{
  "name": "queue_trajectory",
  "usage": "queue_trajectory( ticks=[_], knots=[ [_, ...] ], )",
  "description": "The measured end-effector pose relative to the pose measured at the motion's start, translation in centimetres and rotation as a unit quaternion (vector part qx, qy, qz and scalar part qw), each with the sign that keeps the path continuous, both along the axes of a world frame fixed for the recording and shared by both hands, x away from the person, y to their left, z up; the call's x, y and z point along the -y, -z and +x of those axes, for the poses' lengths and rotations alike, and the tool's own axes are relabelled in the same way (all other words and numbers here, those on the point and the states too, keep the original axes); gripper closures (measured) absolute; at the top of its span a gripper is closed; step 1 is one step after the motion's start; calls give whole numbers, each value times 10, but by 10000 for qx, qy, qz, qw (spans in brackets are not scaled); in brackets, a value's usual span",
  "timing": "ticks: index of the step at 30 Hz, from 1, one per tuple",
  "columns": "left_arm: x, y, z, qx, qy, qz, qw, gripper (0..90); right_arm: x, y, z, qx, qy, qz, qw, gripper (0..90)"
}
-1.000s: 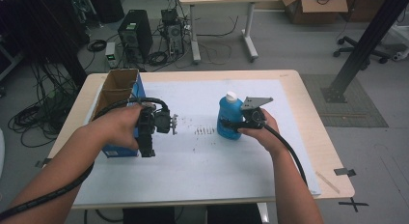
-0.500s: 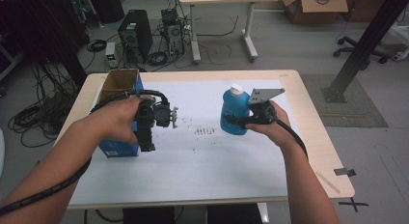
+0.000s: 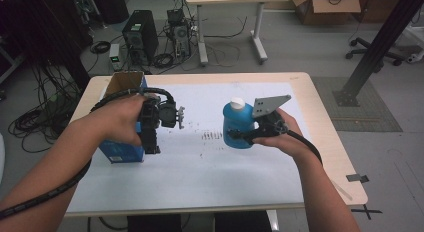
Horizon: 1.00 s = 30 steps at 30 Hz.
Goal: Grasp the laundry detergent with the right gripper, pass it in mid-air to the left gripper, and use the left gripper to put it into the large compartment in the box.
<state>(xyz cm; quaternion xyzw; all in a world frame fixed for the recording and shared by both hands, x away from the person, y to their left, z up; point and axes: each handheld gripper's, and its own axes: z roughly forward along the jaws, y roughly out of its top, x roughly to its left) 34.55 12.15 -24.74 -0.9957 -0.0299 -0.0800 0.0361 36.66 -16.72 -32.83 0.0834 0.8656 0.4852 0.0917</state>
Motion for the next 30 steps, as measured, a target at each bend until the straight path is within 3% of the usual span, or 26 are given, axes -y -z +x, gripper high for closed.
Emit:
queue_trajectory(
  ticks=[13,30],
  knots=[
    [6,-9,-1,12,93,-31,10000,4,-23,23,-11,-102,-426,178,9989,449],
    [23,-14,-2,-131,253,-181,9994,4,-61,46,-18,-258,-945,390,9944,449]
  ],
)
